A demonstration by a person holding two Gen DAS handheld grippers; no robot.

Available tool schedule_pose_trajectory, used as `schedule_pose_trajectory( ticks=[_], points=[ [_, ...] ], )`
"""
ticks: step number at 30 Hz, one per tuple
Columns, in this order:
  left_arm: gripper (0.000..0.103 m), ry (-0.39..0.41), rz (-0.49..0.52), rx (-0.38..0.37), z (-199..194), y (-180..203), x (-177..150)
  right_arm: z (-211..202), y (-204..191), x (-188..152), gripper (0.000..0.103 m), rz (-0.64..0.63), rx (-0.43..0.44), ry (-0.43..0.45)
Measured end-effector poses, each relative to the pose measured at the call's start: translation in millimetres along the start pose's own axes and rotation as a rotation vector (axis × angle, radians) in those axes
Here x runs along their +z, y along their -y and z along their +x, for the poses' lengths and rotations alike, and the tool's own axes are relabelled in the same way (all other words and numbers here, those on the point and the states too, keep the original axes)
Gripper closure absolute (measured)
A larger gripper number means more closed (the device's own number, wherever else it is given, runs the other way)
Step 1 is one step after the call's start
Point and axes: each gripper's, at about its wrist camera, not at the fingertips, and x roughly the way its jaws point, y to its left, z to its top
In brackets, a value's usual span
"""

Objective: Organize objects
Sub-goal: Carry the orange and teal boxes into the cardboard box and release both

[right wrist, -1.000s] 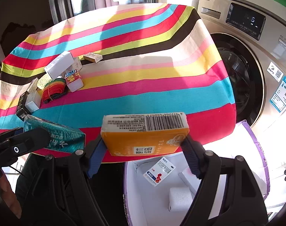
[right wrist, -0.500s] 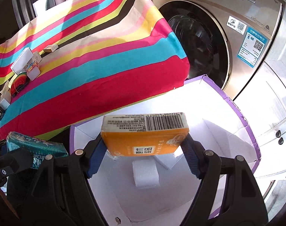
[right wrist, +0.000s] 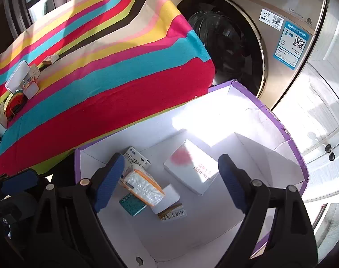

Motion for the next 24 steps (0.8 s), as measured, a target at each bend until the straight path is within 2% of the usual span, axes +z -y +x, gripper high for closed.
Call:
schedule_pose_trajectory(
  ticks=[7, 16, 24],
  points=[
    [0.048, 0.035, -0.015, 0.038, -10, -10, 3, 0, -3, 1, 0.012, -0.004, 0.011, -0.002],
    [0.041, 0.137, -0.042, 0.195, -46, -40, 1, 1, -11, 3, 0.011, -0.012, 0.029, -0.004],
    [0.04, 0.252, -0.138, 0.342, -94, -80, -8, 1, -24, 5, 0.011, -0.039, 0.049, -0.008]
  ],
)
